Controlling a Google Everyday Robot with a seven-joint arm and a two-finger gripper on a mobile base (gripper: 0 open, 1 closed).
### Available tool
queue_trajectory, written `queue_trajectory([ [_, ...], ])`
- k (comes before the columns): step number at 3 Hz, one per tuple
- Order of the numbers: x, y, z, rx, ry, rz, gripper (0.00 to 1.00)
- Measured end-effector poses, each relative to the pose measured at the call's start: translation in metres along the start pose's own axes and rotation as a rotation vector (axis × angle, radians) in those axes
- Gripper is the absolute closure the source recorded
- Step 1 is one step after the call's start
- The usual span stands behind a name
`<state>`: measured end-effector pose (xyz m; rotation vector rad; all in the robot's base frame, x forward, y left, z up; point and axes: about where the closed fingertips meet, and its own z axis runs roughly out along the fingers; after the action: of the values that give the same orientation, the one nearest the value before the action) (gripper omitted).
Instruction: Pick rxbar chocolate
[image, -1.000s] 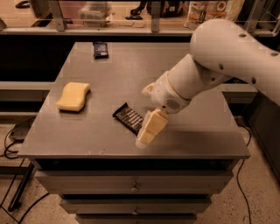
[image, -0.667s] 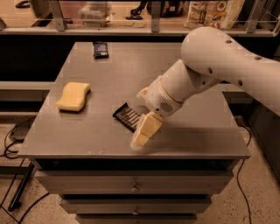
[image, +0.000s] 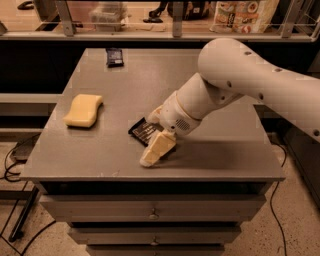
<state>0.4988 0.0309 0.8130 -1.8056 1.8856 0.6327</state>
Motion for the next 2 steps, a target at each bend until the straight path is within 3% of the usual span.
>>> queue_trajectory([
  [1,-0.0046,0.0002,-0.0060,0.000,0.000,0.000,0.73],
  [2,-0.0078,0.0002,-0.0102,0.000,0.000,0.000,0.96],
])
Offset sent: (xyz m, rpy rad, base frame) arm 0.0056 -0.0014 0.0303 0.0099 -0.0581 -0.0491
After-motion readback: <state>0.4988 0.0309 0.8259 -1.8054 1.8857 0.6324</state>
